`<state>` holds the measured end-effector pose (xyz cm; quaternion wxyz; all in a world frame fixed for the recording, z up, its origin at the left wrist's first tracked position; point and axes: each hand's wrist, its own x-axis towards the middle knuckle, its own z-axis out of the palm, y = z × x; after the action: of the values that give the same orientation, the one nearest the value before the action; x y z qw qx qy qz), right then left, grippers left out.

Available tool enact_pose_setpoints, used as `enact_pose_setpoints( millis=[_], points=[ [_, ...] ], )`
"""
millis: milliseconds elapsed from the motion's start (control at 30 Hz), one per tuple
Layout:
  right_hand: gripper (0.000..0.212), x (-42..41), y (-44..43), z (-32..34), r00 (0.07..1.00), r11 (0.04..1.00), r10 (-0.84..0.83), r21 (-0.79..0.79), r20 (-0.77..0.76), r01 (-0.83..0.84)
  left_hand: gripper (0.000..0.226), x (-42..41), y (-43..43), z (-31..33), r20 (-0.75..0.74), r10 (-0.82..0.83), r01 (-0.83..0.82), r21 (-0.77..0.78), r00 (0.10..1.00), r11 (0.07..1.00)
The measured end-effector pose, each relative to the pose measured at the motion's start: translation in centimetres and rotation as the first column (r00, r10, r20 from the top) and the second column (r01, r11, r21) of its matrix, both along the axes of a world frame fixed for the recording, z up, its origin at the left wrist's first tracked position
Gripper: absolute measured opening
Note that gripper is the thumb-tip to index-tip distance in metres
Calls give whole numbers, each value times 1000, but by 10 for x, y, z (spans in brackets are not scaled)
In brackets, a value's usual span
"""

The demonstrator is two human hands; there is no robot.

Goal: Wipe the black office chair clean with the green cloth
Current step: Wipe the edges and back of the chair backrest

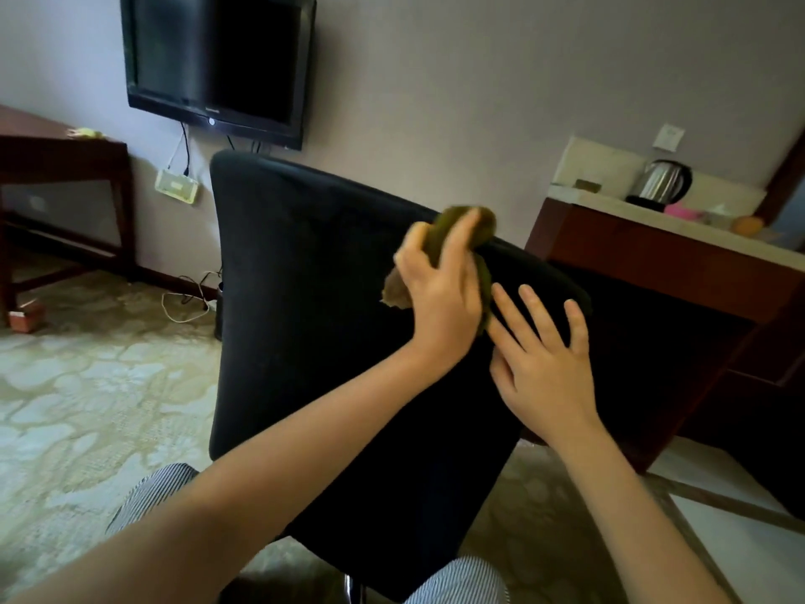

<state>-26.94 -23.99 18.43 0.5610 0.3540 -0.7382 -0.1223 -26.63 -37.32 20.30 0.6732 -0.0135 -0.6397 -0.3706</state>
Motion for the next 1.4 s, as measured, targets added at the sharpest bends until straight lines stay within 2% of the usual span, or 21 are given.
enact_pose_setpoints(
  millis=[100, 200, 267, 400, 467, 533, 733, 900, 1100, 1200, 1300, 1400],
  points=[
    [39, 2, 16, 4, 1000, 1000, 15, 6, 14, -15, 36, 0, 7, -15, -23, 56, -60, -319, 998, 946],
    [41, 4, 25, 2, 999, 999, 46, 2, 20, -46, 37, 6, -14, -20, -14, 84, -80, -474, 996, 877],
    [43, 4, 27, 4, 997, 994, 77, -75, 18, -75, 38, 10, -33, -17, 32, 102, -76, -458, 994, 886],
    [44, 1, 22, 9, 993, 963, 120, -245, 22, -111, 37, 24, -86, 12, 185, 144, -112, -171, 972, 979],
    [46, -1, 16, 11, 989, 959, 134, -258, 63, -114, 33, 31, -113, 31, 276, 171, -170, -30, 946, 985],
    [48, -2, 10, 10, 976, 957, 174, -256, 129, -136, 32, 35, -130, 44, 353, 184, -200, 8, 917, 980],
    [52, 0, 2, 13, 945, 927, 276, -307, 176, -214, 30, 44, -119, 55, 412, 167, -146, -82, 896, 986],
    [66, 9, -9, 10, 931, 911, 313, -338, 187, -238, 34, 60, -75, 51, 453, 125, 27, -314, 883, 949],
    [57, 27, -31, 11, 898, 904, 367, -321, 242, -283, 35, 71, -43, 38, 424, 64, 130, -414, 904, 901],
    [56, 35, -46, 12, 837, 865, 469, -339, 282, -370, 34, 72, -67, 35, 373, 88, 109, -475, 924, 873],
    [56, 38, -68, 12, 690, 745, 645, -472, 329, -472, 34, 69, -109, 38, 375, 118, 76, -464, 919, 883],
    [65, 37, -83, 4, 542, 667, 732, -598, 413, -445, 35, 65, -141, 41, 399, 96, 73, -387, 912, 919]
  ],
)
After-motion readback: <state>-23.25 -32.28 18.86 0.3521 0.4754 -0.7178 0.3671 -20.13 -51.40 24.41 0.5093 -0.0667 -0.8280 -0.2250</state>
